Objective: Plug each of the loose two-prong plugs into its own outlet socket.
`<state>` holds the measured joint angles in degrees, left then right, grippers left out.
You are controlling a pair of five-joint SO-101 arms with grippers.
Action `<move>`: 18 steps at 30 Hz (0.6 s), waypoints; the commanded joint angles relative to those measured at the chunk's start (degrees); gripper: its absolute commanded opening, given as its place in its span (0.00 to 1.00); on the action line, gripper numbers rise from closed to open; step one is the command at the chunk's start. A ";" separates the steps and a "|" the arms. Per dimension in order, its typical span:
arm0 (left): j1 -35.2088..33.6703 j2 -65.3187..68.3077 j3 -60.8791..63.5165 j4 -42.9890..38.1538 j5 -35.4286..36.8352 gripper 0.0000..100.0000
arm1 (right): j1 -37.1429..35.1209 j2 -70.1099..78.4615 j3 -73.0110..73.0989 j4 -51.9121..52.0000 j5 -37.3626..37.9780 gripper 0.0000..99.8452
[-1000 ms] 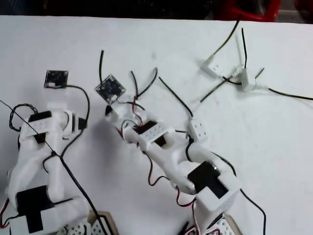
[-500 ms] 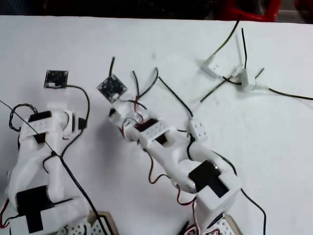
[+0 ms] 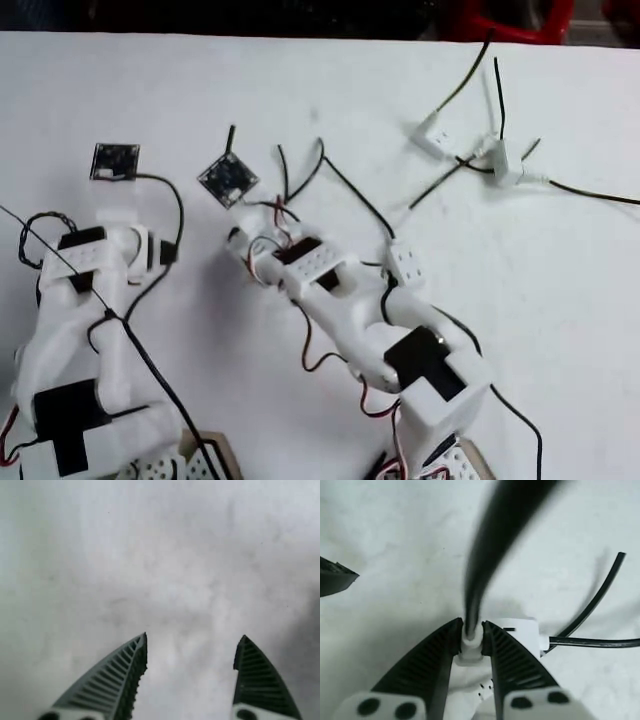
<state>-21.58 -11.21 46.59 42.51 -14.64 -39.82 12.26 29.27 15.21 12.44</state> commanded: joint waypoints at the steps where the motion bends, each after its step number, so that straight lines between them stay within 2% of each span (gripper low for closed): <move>1: -0.57 -2.24 -0.18 -1.14 0.70 0.28 | 1.19 -2.15 -1.93 1.45 0.53 0.02; 9: -0.57 -2.24 -0.18 -1.14 0.70 0.28 | 5.49 -13.05 -2.46 0.48 0.53 0.02; 18: -0.57 -2.24 -0.18 -1.14 0.70 0.28 | 14.29 -14.37 -2.46 -12.26 0.53 0.02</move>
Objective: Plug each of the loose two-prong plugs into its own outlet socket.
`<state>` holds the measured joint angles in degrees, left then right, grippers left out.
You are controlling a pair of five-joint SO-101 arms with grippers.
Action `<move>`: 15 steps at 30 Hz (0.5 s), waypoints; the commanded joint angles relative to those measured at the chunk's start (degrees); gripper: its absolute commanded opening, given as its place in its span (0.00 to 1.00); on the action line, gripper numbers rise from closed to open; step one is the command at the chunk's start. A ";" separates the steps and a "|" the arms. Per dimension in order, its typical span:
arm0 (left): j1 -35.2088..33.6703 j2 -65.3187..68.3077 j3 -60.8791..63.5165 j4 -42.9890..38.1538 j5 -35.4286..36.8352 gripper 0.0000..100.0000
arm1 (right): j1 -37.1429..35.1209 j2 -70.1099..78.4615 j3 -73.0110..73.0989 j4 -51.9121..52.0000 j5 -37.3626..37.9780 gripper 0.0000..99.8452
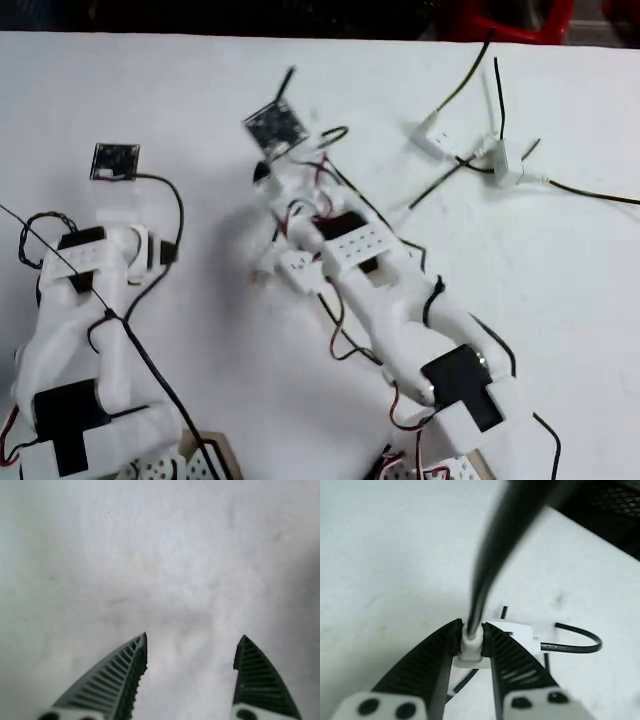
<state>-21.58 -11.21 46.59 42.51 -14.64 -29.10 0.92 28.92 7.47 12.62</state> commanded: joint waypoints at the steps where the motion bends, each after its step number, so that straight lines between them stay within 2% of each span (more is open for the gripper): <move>1: -0.57 -2.24 -0.18 -1.14 0.70 0.28 | 4.88 -2.42 -2.20 -6.20 0.35 0.02; 9: -0.57 -2.24 -0.18 -1.14 0.70 0.28 | 14.81 10.33 -11.60 -9.36 0.00 0.02; 15: -0.57 -2.24 -0.18 -1.14 0.70 0.28 | 17.98 19.56 -17.58 -8.40 0.26 0.04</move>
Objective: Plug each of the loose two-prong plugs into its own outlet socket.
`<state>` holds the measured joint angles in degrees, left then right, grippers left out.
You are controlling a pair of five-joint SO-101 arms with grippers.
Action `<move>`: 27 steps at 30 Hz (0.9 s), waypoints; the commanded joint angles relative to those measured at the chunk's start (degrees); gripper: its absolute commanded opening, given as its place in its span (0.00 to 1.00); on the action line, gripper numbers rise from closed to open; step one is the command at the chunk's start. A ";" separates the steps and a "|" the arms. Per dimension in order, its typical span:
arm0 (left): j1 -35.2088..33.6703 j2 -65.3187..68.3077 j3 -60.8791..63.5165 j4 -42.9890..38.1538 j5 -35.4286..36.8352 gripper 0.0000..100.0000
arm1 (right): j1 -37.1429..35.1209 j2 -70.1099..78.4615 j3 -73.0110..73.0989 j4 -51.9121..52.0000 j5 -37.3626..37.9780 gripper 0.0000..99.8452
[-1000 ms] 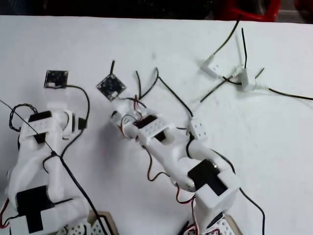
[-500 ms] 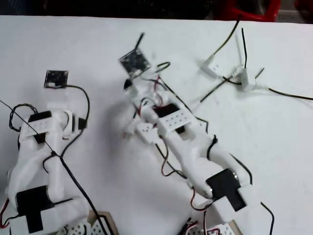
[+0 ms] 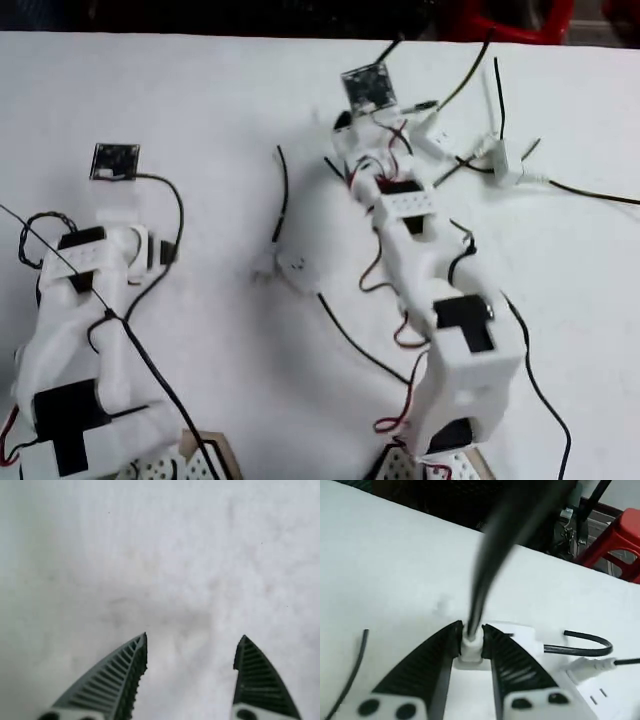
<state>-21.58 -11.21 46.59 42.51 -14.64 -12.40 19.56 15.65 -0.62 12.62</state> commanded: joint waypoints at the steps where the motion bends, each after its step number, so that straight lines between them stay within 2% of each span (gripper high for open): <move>1: -0.57 -2.24 -0.18 -1.14 0.70 0.28 | 1.27 1.36 -4.57 1.01 0.26 0.08; 5: -0.57 -2.24 -0.18 -1.14 0.70 0.28 | 0.31 0.22 -4.66 6.90 0.26 0.26; 7: -0.57 -2.15 -0.18 -1.14 0.70 0.28 | -0.22 -2.51 -4.57 10.95 0.26 0.29; 10: -0.57 -2.15 -0.18 -1.14 0.70 0.28 | -1.10 -8.13 -4.57 18.33 0.00 0.28; 19: -0.57 -2.15 -0.26 -1.14 0.70 0.28 | -7.60 -24.40 -4.40 45.14 -0.09 0.14; 25: -2.77 -2.15 -0.53 -1.32 0.70 0.28 | -12.88 -27.74 -4.40 60.18 -0.35 0.16; 27: -3.30 -2.15 -0.18 -2.37 0.70 0.28 | -14.99 -27.74 -4.31 63.43 -3.16 0.17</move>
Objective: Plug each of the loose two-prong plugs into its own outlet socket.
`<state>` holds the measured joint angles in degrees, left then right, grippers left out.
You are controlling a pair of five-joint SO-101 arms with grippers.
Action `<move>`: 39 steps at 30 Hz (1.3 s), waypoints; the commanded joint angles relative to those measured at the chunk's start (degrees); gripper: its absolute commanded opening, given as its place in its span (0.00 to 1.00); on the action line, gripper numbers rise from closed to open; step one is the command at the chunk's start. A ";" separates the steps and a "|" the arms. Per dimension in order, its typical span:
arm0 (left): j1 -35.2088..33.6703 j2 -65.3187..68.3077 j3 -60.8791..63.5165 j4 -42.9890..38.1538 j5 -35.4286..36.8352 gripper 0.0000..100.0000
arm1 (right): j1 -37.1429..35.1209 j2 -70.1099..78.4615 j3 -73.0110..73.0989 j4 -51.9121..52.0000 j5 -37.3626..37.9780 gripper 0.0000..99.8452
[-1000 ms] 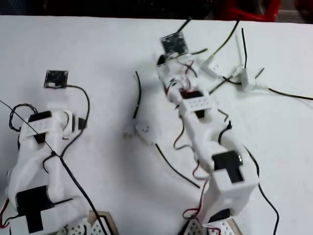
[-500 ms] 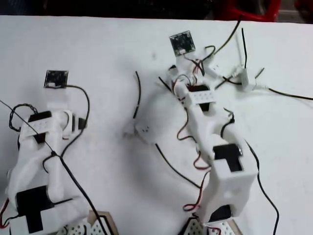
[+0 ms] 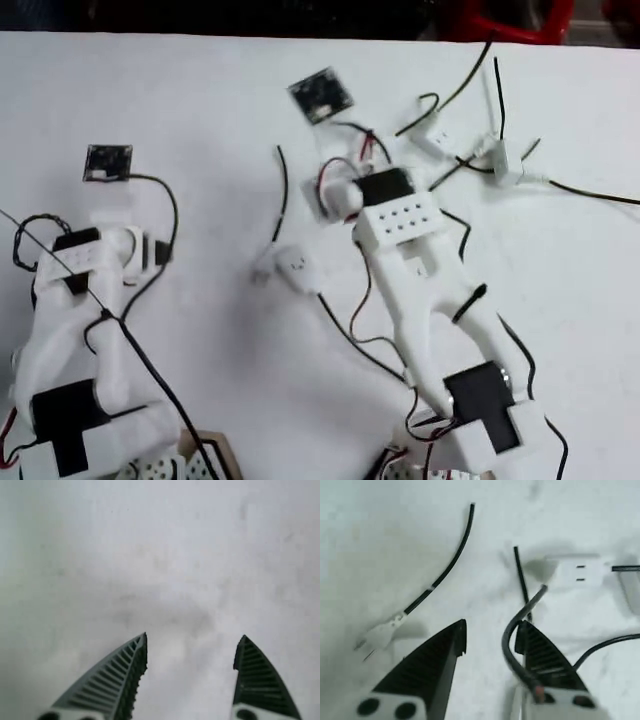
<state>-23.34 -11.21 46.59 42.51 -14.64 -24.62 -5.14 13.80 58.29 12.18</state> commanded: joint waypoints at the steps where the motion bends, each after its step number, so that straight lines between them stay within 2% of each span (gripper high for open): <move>1: -1.63 -2.15 -0.18 -2.55 0.70 0.28 | -3.91 -2.95 -2.46 5.76 -4.66 0.17; 7: -1.63 -2.07 -0.18 -2.64 0.70 0.28 | -12.88 -1.01 -2.29 7.87 -11.60 0.17; 13: -1.63 -2.07 -0.18 -2.46 0.70 0.28 | -18.42 8.40 -2.55 3.65 -17.58 0.17; 19: -1.63 -2.07 -0.18 -2.46 0.70 0.28 | -19.12 14.37 -3.34 -2.68 -21.71 0.17; 25: -1.63 -2.07 -0.18 -2.46 0.70 0.28 | -19.03 20.70 -8.18 -2.59 -25.58 0.17; 39: -1.63 -2.07 -0.18 -2.37 0.70 0.28 | -18.15 27.56 -10.02 -0.13 -25.32 0.17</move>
<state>-24.66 -11.21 46.68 41.01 -14.64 -43.52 22.81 5.36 56.35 -13.14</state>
